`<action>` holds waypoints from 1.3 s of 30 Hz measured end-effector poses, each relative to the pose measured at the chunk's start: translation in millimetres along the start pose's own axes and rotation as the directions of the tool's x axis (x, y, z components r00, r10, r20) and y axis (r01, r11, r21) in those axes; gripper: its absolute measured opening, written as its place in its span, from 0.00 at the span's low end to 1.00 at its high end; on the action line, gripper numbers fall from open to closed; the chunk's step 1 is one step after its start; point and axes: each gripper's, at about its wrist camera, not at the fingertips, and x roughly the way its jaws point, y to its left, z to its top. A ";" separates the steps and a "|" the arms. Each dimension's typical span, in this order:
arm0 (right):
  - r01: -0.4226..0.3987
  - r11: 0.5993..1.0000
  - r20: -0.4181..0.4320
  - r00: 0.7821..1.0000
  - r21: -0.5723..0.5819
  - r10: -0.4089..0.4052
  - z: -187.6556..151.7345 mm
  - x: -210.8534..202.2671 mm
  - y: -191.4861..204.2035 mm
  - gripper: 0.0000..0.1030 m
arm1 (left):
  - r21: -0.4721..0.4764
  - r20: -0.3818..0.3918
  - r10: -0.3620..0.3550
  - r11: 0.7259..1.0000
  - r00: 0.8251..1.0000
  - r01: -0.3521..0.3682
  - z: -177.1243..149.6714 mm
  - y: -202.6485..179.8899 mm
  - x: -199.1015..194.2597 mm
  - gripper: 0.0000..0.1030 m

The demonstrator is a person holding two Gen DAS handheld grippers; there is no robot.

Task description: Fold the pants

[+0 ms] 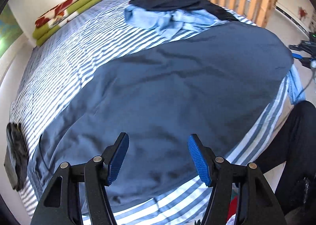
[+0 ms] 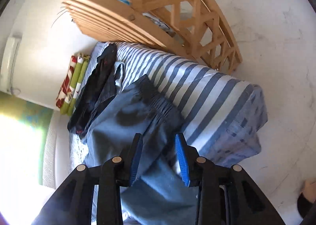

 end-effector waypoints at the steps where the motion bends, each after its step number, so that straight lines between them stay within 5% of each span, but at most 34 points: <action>1: 0.003 1.000 -0.014 1.000 -0.002 -0.003 0.6 6.2 1.9 0.31 | 0.007 0.003 0.000 1.000 1.000 0.000 3.4 -4.1 -0.8 0.64; 12: -0.105 0.990 -0.007 0.994 0.095 0.106 -3.6 32.4 -1.8 0.41 | 0.033 -0.016 -0.010 0.999 1.000 0.011 11.3 -24.8 1.8 0.64; 15: -0.134 0.979 0.015 0.991 0.152 0.133 -4.2 36.2 -7.4 0.21 | 0.046 -0.006 -0.020 0.999 1.000 0.020 11.8 -29.2 -0.5 0.64; 18: -0.167 0.970 0.063 0.985 0.177 0.158 -8.1 24.8 -9.2 0.13 | 0.054 -0.004 -0.021 0.998 1.000 0.021 10.0 -29.5 -2.0 0.64; 25: -0.029 0.996 0.181 0.983 -0.079 0.043 -11.6 -17.3 65.9 0.10 | 0.027 0.009 -0.015 1.000 1.000 0.015 6.0 -17.4 -4.7 0.64; 30: -0.018 0.973 0.214 0.974 -0.231 0.069 -19.3 -31.4 133.5 0.09 | -0.045 0.045 -0.005 0.999 0.999 0.007 -2.0 11.9 -17.5 0.64; 35: -0.032 0.918 0.192 0.974 -0.395 0.117 -49.9 -28.2 212.8 0.09 | -0.194 0.081 0.018 0.981 0.997 -0.002 -24.1 70.2 -35.2 0.64; 39: -0.056 0.834 0.131 0.980 -0.549 0.152 -97.5 -8.4 287.4 0.09 | -0.315 0.105 0.058 0.949 0.993 -0.022 -51.6 123.5 -46.3 0.64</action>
